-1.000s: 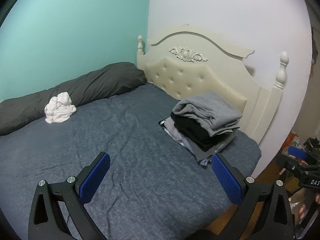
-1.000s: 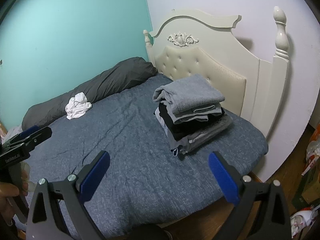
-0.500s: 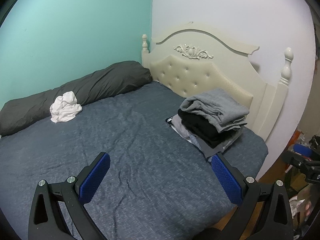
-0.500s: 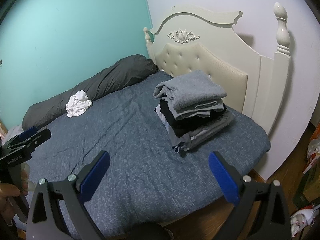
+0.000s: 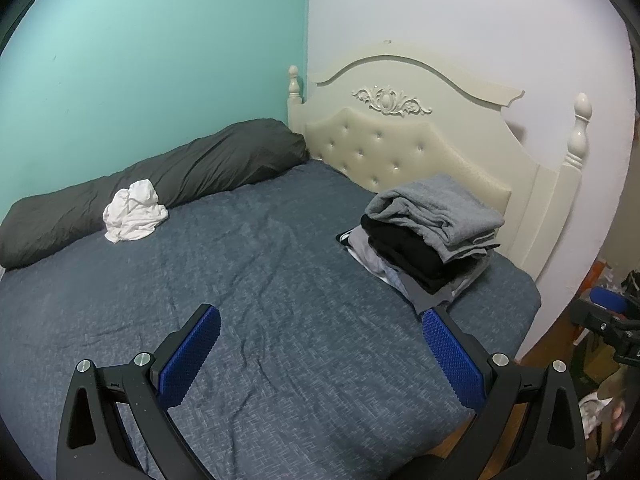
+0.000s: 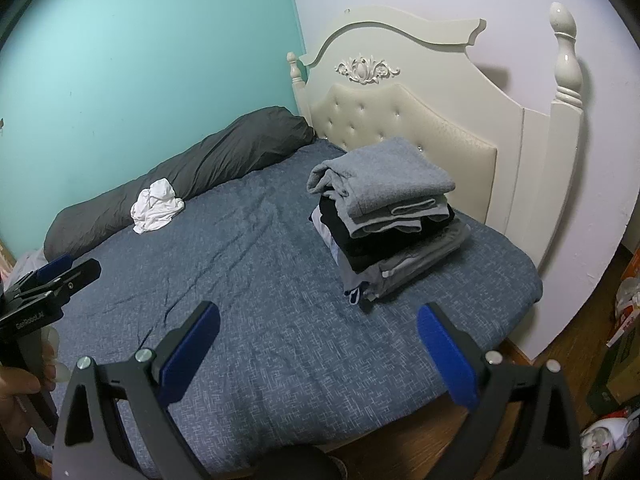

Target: Fold clothes

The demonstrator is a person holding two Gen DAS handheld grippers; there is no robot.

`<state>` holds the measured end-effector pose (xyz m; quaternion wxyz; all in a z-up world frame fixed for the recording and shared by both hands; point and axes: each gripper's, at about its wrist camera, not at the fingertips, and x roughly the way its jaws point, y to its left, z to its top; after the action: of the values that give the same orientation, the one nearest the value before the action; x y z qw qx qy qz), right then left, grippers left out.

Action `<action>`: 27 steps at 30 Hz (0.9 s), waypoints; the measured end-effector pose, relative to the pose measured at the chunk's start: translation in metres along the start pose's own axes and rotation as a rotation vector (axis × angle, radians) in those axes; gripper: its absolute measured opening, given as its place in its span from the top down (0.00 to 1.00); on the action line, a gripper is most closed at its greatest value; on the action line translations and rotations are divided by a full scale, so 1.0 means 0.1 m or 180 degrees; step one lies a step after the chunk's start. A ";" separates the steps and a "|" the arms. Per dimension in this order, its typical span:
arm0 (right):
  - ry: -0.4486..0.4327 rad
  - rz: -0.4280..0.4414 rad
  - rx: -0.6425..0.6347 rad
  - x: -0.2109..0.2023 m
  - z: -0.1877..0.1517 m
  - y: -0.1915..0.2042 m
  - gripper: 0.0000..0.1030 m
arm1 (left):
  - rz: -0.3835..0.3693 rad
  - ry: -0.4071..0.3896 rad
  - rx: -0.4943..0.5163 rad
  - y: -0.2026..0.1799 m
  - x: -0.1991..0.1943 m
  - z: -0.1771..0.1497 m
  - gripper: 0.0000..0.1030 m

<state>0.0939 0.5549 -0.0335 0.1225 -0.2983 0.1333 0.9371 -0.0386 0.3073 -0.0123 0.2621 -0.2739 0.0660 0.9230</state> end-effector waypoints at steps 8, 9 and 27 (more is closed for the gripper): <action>-0.0007 0.0007 0.0002 0.00 0.01 -0.01 0.03 | -0.0028 0.0019 -0.0011 0.00 0.02 0.00 0.00; -0.0005 0.0008 0.0002 0.01 0.01 -0.01 0.03 | -0.0036 0.0026 -0.0015 0.00 0.02 0.00 0.00; -0.0012 0.0003 0.0013 -0.02 0.00 -0.01 0.03 | -0.0055 0.0012 -0.0006 -0.01 0.02 0.00 0.00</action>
<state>0.0958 0.5554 -0.0328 0.1229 -0.2962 0.1352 0.9375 -0.0390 0.3091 -0.0133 0.2697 -0.2764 0.0633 0.9203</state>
